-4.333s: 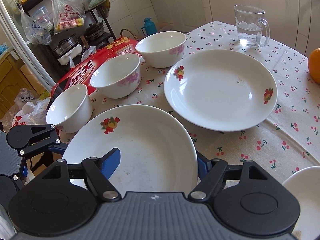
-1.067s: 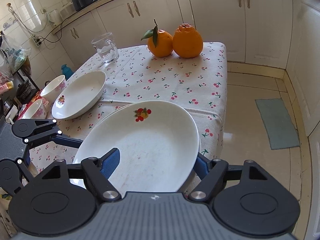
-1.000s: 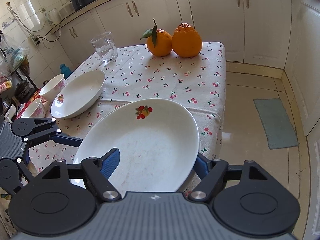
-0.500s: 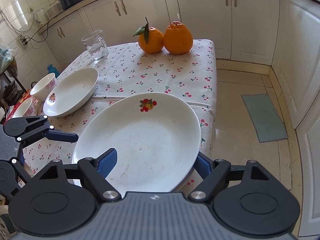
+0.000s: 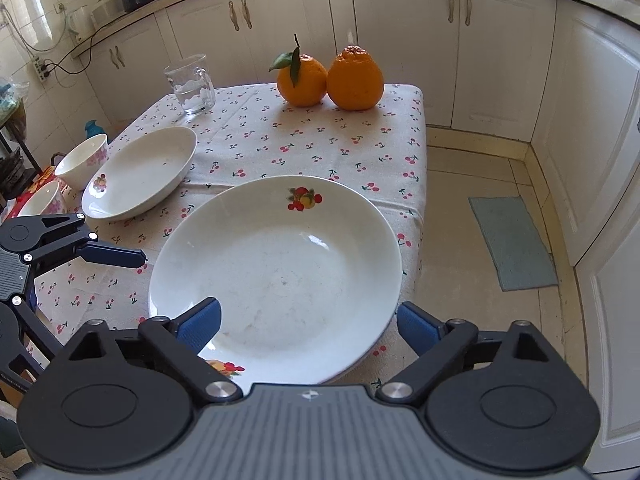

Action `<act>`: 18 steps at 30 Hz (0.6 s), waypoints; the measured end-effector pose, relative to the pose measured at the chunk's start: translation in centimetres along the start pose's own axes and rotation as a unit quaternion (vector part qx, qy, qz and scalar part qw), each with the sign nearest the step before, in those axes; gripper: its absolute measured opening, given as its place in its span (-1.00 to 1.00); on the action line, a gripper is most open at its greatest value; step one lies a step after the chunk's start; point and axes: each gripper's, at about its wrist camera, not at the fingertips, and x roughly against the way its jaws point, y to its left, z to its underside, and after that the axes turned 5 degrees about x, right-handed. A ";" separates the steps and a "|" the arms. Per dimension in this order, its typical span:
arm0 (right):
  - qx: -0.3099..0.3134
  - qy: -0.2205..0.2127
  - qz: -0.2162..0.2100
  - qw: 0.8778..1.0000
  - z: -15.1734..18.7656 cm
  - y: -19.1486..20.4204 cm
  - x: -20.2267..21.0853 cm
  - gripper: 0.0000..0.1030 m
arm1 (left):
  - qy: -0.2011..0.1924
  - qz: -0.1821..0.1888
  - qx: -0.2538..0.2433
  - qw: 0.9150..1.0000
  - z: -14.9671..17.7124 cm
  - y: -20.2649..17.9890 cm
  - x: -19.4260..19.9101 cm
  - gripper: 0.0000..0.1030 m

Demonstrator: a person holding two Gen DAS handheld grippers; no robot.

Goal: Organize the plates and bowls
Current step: 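Open the right tool and release the stacked plate, then move the right tool to the white flower-decal plate on the cloth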

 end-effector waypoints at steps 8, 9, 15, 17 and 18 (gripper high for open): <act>0.045 -0.009 0.022 0.999 -0.2 3.3 1.2 1.00 | -0.028 -0.064 0.040 0.997 1.5 0.9 2.9 0.75; 0.047 -0.010 0.019 0.999 -0.2 3.8 1.2 1.00 | -0.032 -0.077 0.047 0.995 1.8 1.2 3.3 0.76; 0.031 -0.010 -0.020 0.999 -0.8 6.2 1.0 1.00 | -0.034 -0.159 0.110 0.981 3.8 3.4 4.6 0.81; 0.023 -0.006 -0.038 0.999 -1.2 6.8 0.8 1.00 | -0.027 -0.184 0.135 0.973 4.6 4.5 4.6 0.81; 0.018 -0.004 -0.043 0.999 -1.4 7.3 0.6 1.00 | -0.025 -0.193 0.146 0.970 4.9 5.0 4.6 0.81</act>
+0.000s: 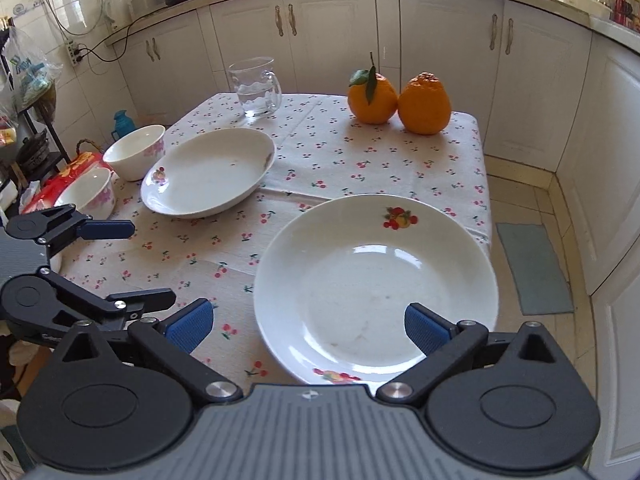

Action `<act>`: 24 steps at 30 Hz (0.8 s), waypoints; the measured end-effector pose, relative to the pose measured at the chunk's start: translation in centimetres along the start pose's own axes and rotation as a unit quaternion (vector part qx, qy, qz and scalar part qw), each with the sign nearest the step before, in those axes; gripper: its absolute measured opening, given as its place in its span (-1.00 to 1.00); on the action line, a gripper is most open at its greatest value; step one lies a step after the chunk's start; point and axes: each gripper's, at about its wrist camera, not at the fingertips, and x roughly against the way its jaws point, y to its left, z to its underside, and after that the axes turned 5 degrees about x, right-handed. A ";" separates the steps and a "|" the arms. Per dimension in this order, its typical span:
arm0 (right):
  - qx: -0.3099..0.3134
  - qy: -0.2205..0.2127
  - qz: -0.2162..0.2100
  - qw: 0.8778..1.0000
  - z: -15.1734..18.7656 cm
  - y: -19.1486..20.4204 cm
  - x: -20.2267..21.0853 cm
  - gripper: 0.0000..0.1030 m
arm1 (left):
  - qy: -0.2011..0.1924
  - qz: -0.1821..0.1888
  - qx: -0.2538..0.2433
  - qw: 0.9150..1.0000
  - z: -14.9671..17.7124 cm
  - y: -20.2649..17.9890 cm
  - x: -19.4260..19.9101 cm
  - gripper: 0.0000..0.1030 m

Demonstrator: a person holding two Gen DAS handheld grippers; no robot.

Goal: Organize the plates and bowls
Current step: 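Move the right tool to the white flower-decal plate on the cloth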

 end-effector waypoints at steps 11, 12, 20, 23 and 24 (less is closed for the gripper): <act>0.070 0.005 0.012 0.997 -3.0 4.0 -2.0 1.00 | 0.008 -0.037 0.037 0.999 0.6 2.8 -2.4 0.81; 0.082 0.002 0.014 0.997 -3.4 4.2 -2.2 1.00 | 0.008 -0.040 0.039 0.998 0.6 2.9 -2.7 0.81; 0.145 0.000 -0.021 0.989 -7.3 5.3 -4.7 1.00 | 0.010 -0.031 0.063 0.997 -0.1 4.1 -4.7 0.82; 0.146 0.009 -0.033 0.989 -8.6 5.2 -6.3 1.00 | 0.012 -0.032 0.072 0.997 -0.2 4.4 -5.2 0.96; 0.145 0.013 -0.039 0.989 -9.0 5.2 -6.8 1.00 | 0.010 -0.032 0.073 0.997 -0.2 4.5 -5.3 0.97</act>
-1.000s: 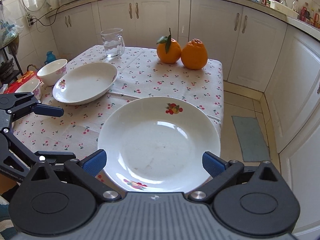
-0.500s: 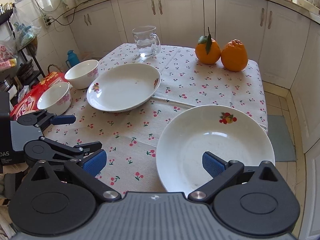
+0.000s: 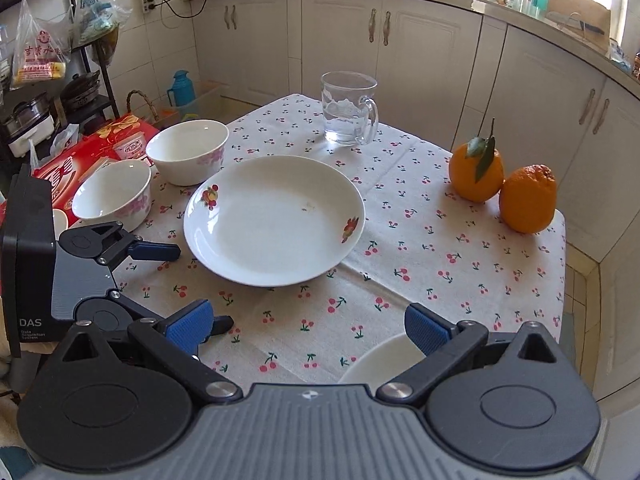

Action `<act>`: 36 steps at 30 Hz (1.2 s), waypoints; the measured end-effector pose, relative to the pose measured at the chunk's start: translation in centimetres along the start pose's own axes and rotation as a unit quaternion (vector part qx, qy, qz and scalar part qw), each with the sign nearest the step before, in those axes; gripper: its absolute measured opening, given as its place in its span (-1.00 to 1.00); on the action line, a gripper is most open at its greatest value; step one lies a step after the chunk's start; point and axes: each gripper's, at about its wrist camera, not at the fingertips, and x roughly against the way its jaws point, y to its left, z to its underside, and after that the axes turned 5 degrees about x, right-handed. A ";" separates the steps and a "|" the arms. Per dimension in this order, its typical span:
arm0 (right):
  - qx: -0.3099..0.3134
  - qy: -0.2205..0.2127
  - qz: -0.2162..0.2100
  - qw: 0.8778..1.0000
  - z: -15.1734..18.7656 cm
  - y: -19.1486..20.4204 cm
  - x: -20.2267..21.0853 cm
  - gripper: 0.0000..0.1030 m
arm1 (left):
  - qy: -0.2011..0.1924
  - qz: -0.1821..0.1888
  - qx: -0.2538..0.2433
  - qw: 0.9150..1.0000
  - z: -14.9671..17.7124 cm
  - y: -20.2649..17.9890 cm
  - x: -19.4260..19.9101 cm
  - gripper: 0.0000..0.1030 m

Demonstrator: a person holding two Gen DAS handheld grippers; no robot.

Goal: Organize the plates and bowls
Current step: 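Move the right tool to the white flower-decal plate on the cloth, then close the right tool on the rim of the flower-decal plate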

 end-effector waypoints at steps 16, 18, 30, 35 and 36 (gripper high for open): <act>0.107 0.039 -0.039 0.993 -5.0 -1.3 -6.4 1.00 | -0.013 -0.015 0.016 1.000 -0.7 0.1 -1.1 1.00; 0.107 0.043 -0.052 0.992 -5.4 -1.8 -7.1 1.00 | -0.013 -0.014 0.017 1.000 -0.8 0.2 -1.1 0.99; 0.115 0.072 -0.101 0.986 -9.0 -4.6 -12.7 0.99 | -0.021 -0.006 0.019 1.000 -1.6 0.6 -1.5 0.78; 0.110 0.084 -0.129 0.982 -10.6 -5.8 -15.3 0.73 | -0.024 -0.002 0.015 1.000 -1.7 0.5 -1.7 0.77; 0.110 0.086 -0.134 0.981 -10.8 -6.0 -15.8 0.72 | -0.024 -0.001 0.015 1.000 -1.7 0.5 -1.7 0.76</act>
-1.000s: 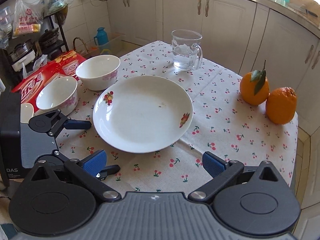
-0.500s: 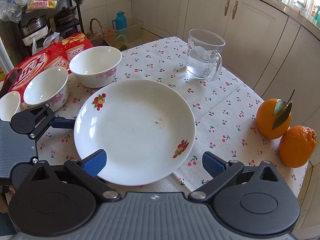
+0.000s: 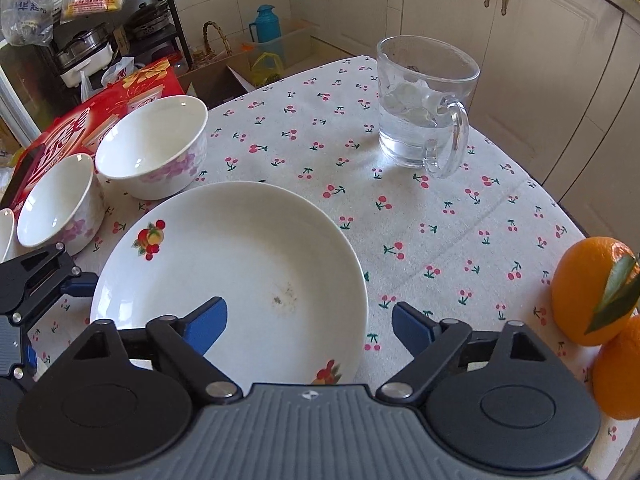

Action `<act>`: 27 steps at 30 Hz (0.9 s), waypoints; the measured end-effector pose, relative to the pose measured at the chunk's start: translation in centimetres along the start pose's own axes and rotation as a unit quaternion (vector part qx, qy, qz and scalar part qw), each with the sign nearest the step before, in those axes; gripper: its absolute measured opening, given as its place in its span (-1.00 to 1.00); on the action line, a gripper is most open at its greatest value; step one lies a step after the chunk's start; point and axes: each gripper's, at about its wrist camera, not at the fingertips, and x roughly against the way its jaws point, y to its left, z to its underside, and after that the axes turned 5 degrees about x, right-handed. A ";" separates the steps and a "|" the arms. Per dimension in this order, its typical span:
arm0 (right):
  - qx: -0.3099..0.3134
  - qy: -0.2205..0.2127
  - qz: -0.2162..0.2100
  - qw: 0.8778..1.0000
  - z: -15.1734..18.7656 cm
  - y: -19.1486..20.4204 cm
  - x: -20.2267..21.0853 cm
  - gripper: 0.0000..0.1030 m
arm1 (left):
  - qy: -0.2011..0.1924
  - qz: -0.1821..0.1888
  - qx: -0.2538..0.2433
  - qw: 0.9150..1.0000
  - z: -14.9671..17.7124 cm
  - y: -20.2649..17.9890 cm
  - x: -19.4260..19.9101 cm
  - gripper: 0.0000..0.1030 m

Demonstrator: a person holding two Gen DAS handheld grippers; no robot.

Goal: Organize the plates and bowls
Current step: 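Close the right tool on the rim of the flower-decal plate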

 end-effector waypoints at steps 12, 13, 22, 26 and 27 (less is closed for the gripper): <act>0.008 -0.001 -0.062 0.998 -2.5 -1.5 -2.4 0.47 | -0.003 0.002 -0.009 1.000 0.0 0.1 -0.1 0.74; 0.007 0.001 -0.064 0.998 -2.6 -1.6 -2.5 0.46 | -0.003 0.001 -0.011 1.000 0.1 0.0 -0.2 0.74; 0.003 0.006 -0.090 0.996 -2.3 -1.9 -2.8 0.39 | -0.005 0.001 -0.016 1.000 0.1 0.0 -0.2 0.72; -0.004 0.005 -0.101 0.995 -2.2 -2.3 -2.9 0.39 | -0.005 0.001 -0.017 1.000 0.0 0.0 -0.2 0.72; -0.005 0.005 -0.103 0.995 -2.2 -2.4 -2.9 0.39 | -0.004 0.001 -0.017 1.000 0.0 0.0 -0.2 0.72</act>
